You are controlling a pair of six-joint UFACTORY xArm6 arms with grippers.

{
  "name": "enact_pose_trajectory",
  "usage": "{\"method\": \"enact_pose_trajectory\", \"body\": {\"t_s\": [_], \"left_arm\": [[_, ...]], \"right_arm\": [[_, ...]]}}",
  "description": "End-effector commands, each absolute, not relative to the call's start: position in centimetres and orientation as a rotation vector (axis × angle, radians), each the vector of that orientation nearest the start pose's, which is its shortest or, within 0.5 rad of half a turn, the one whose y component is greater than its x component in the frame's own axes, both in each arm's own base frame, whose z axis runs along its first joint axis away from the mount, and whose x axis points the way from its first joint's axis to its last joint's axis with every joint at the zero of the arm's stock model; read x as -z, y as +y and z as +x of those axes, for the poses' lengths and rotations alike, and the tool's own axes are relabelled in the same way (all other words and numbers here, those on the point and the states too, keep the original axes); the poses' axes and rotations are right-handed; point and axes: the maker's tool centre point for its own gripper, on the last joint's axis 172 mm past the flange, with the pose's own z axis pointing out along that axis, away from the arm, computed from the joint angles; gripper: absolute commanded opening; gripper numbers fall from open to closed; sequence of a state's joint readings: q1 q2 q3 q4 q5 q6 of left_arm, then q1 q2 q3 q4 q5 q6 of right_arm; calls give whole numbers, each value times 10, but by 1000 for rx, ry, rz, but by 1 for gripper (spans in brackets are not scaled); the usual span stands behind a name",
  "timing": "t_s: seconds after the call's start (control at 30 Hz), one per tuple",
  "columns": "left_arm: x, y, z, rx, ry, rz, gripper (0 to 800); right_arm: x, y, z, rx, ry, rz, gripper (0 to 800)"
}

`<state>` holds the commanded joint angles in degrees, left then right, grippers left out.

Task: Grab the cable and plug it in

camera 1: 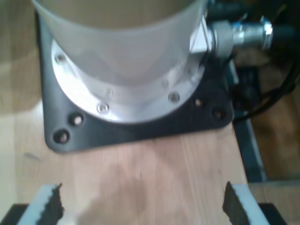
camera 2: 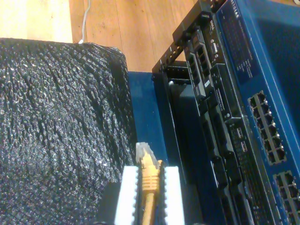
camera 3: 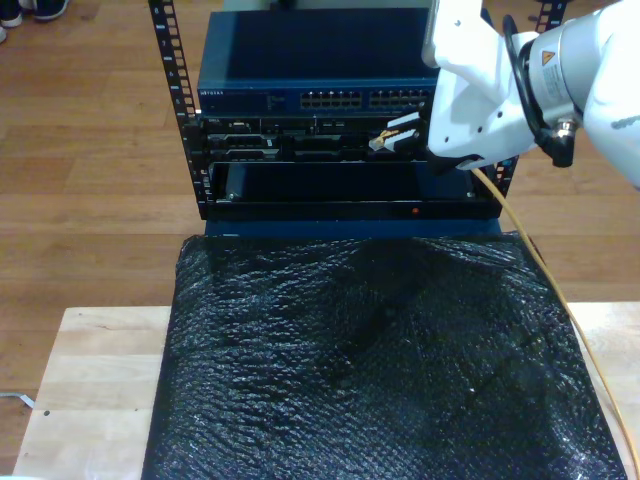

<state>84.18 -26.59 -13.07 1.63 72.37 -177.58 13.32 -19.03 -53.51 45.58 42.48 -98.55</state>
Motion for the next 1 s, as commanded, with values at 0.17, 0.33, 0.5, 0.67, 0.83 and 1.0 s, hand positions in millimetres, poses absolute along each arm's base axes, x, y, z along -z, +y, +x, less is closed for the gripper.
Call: {"method": "enact_pose_trajectory", "body": {"t_s": [0.17,0.33,0.5,0.67,0.83,1.0], "left_arm": [[-59,120,7,661,2680,-2234,799],[-42,116,7,619,2675,-2209,800],[-28,118,8,560,2646,-2207,799],[-28,118,12,574,2627,-2206,800],[-28,119,12,572,2626,-2206,800],[-28,119,12,572,2626,-2206,800]], "right_arm": [[-360,206,487,1176,-1857,-2016,0],[-357,206,487,1172,-1855,-2018,0],[-358,206,489,1174,-1857,-2018,0],[-353,206,488,1162,-1857,-2020,0],[-351,205,489,1159,-1857,-2025,0],[-347,194,509,1203,-1856,-2083,0]]}}
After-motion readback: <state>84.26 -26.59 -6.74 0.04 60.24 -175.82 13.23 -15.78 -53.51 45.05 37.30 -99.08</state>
